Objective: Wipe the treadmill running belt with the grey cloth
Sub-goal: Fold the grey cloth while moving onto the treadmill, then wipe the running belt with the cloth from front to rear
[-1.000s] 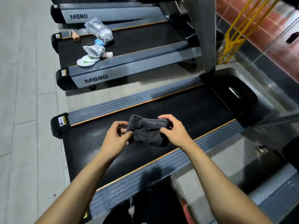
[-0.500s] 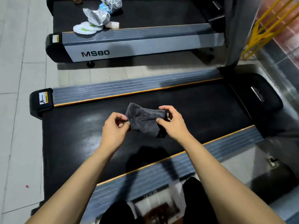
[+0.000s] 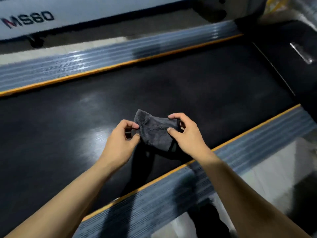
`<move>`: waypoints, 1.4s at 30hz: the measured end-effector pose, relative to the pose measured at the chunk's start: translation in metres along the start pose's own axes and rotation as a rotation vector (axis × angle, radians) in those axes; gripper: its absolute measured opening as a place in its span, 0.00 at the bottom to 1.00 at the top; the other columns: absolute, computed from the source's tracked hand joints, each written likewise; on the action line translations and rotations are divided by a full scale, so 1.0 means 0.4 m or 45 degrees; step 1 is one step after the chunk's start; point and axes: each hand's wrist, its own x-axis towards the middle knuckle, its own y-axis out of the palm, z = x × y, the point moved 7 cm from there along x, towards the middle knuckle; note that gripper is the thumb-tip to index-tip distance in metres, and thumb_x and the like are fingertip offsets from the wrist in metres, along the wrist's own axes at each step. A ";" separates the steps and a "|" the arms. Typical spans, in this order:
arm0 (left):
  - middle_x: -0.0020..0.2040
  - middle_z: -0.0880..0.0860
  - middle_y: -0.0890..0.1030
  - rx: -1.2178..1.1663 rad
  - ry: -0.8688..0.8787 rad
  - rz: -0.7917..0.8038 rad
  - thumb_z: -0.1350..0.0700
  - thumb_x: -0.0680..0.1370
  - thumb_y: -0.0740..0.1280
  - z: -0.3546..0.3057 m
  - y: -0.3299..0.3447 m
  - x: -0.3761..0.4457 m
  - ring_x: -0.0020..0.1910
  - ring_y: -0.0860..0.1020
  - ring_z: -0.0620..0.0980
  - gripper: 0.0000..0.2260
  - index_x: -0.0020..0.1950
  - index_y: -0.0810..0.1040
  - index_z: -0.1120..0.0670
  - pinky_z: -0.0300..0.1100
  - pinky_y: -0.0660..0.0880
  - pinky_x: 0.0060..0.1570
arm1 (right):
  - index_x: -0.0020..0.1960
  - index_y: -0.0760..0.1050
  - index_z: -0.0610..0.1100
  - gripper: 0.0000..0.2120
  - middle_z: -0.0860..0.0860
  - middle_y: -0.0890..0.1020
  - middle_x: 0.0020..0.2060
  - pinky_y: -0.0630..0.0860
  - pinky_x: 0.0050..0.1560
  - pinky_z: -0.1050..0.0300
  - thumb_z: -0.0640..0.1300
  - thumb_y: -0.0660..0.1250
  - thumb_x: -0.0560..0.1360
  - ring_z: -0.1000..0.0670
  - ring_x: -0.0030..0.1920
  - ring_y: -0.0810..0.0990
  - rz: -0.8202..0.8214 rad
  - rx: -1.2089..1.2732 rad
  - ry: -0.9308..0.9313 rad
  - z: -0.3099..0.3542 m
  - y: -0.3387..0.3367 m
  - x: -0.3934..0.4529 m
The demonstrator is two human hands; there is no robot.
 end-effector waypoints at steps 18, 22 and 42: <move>0.48 0.45 0.80 0.302 0.140 0.222 0.58 0.77 0.67 -0.215 0.928 0.473 0.45 0.78 0.42 0.10 0.57 0.74 0.46 0.26 0.70 0.38 | 0.55 0.74 0.58 0.12 0.51 0.79 0.48 0.75 0.32 0.53 0.44 0.70 0.77 0.44 0.38 0.78 -0.393 -0.032 0.165 -0.600 -0.685 0.325; 0.53 0.46 0.79 0.327 0.276 0.230 0.57 0.79 0.68 -0.296 1.069 0.583 0.50 0.76 0.46 0.10 0.58 0.73 0.48 0.35 0.69 0.47 | 0.55 0.74 0.58 0.12 0.48 0.80 0.46 0.81 0.37 0.48 0.44 0.70 0.76 0.44 0.40 0.81 -0.489 0.021 0.150 -0.655 -0.823 0.414; 0.84 0.48 0.49 1.412 0.813 0.079 0.38 0.82 0.45 -0.437 1.383 1.021 0.83 0.47 0.51 0.29 0.83 0.48 0.42 0.52 0.45 0.81 | 0.74 0.67 0.50 0.25 0.48 0.66 0.75 0.60 0.75 0.46 0.49 0.63 0.77 0.46 0.73 0.65 -0.628 -0.853 -0.326 -0.705 -1.113 0.752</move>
